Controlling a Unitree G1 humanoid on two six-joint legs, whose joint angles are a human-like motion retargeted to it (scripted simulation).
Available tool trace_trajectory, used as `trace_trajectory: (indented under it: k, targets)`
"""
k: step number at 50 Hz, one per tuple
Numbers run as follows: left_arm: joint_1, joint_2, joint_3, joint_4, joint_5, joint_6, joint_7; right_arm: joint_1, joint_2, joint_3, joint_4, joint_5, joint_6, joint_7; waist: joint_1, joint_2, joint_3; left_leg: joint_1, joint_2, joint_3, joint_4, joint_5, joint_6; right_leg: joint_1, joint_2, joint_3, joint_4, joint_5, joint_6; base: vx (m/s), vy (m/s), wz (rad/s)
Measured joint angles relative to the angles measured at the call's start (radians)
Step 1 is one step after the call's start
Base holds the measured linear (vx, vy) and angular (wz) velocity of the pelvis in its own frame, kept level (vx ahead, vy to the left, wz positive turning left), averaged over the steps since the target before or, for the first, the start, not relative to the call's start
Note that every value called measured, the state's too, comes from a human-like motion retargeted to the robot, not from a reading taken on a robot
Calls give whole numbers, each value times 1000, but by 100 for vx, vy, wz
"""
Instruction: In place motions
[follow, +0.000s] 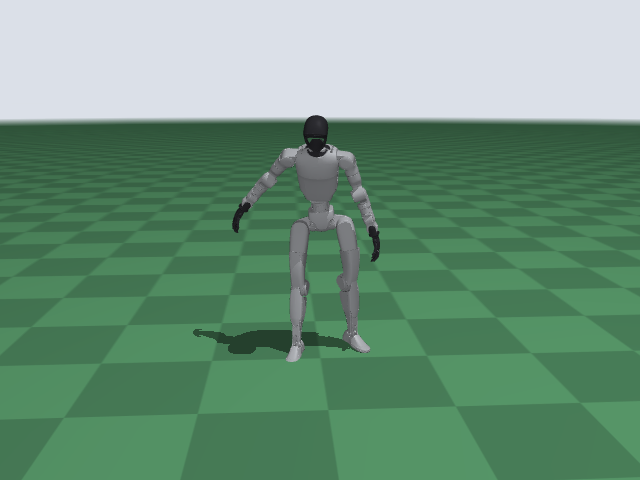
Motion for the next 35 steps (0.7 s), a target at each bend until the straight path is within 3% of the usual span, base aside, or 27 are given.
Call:
trace_trajectory:
  k: [5, 17, 20, 22, 25, 27, 30, 35]
  targets:
    - [-125, 37, 49, -29, -80, -15, 15, 121, -18, -174, 41, 52, -6, 12, -68, -52, 107, -46, 19, 33, 2, 7, -7, -95, 47, 66, -15, 36, -8, -42, -22, -108]
    - [-222, 232, 110, -82, -116, -64, 63, 391, 137, -489, 357, 145, 36, -51, -261, -265, 107, -235, 100, 154, 3, 35, -38, -402, 200, 111, -54, 146, 6, -26, -13, -118]
    - [-230, 293, 202, -53, -134, -64, 77, 368, 131, -480, 422, 196, 50, -116, -394, -331, 107, -265, 125, 208, -2, 26, -30, -449, 238, 112, -60, 156, 7, -6, 29, -85]
    - [-229, 355, 332, -28, -150, -64, 80, 288, 111, -418, 422, 271, 86, -168, -547, -394, 107, -287, 140, 208, -4, 24, -32, -476, 261, 114, -64, 162, 5, 0, 60, -47]
    - [-243, 413, 495, 3, -171, -72, 51, 139, 60, -336, 422, 470, 101, -282, -766, -403, 107, -360, 168, 206, -2, 27, -30, -544, 281, 94, -75, 170, 1, 4, 67, -17]
    - [-262, 441, 501, 27, -179, -75, 24, 80, 51, -309, 422, 600, 14, -405, -816, -403, 107, -401, 187, 204, -1, 29, -29, -578, 295, 82, -78, 172, -7, 2, 24, -13]
    - [-326, 441, 408, 47, -199, -85, -33, 30, 59, -284, 422, 656, -165, -572, -794, -403, 107, -436, 199, 219, 3, 34, -27, -606, 301, 89, -78, 171, -23, 1, 2, 8]
    - [-402, 315, 270, 35, -74, -133, -38, -11, 4, -225, 422, 467, -162, -375, -701, -329, 107, -478, 198, 212, 4, 55, -27, -624, 285, 81, -75, 156, -36, 6, -1, 43]
